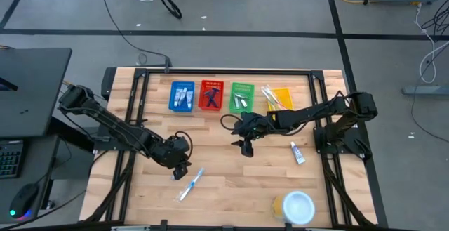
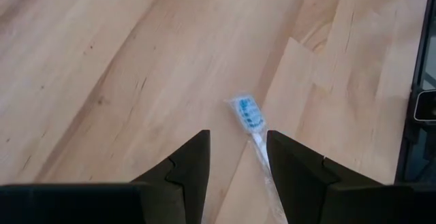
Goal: Pick & Place Travel size toiletries
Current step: Put the white toothpaste into the blue bin
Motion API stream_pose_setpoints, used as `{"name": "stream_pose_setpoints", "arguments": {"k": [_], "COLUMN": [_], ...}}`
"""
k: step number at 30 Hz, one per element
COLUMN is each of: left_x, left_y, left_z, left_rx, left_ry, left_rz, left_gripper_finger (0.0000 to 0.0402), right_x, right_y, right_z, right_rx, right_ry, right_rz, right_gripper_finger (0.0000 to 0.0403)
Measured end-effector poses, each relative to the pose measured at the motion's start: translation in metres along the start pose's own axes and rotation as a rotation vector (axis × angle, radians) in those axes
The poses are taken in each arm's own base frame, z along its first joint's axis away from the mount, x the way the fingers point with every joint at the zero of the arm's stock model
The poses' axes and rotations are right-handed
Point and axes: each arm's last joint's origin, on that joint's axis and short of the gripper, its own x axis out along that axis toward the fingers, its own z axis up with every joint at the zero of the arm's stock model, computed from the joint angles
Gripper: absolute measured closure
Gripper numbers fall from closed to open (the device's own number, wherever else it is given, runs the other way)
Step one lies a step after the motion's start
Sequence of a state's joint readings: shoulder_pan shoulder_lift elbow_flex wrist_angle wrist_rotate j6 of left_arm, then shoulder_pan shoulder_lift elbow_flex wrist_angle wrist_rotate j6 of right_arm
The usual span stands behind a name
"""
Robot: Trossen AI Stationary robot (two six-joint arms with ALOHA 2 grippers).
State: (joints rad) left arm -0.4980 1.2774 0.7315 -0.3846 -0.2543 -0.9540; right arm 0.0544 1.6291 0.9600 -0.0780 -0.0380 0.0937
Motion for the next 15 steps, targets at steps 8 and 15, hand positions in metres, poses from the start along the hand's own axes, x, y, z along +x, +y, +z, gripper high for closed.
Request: {"name": "stream_pose_setpoints", "arguments": {"k": [8,15], "left_x": [0.0,0.0], "left_y": [-0.0001,-0.0001], "left_z": [0.0,-0.0001], "left_rx": [0.008,0.008], "left_ry": [0.0,0.003], "left_rz": [-0.001,-0.002], "left_gripper_finger": [0.0249,0.0249], "right_x": [0.0,0.0], "right_y": [-0.0002,-0.0001], "right_z": [0.0,0.0], "right_rx": [0.0,0.0], "right_ry": [0.0,0.0], "right_rz": [-0.002,-0.002], "right_gripper_finger": [0.0181,0.0181]}}
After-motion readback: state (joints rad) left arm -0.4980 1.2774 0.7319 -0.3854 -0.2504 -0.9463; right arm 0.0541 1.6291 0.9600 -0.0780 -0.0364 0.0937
